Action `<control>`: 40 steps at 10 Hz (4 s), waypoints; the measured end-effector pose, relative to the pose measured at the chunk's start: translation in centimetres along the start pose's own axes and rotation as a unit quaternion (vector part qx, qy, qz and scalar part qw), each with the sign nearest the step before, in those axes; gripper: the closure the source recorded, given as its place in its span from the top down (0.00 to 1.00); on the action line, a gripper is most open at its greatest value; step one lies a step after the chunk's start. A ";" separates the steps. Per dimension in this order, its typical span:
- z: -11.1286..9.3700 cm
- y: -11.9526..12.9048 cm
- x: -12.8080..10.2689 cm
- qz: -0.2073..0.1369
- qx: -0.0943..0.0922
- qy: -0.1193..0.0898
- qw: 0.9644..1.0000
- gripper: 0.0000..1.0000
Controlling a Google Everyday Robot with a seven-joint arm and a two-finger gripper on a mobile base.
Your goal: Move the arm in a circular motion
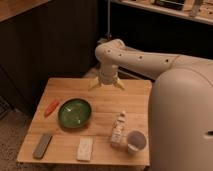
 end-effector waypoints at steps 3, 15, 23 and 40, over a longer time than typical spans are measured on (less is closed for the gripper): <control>-0.2 -1.2 0.3 0.005 -0.005 -0.003 1.000 1.00; -2.7 -10.8 7.0 0.019 -0.018 -0.028 0.999 1.00; -4.0 -10.2 13.8 -0.013 -0.024 -0.034 0.999 1.00; -5.4 1.8 14.4 -0.118 -0.009 -0.029 0.993 1.00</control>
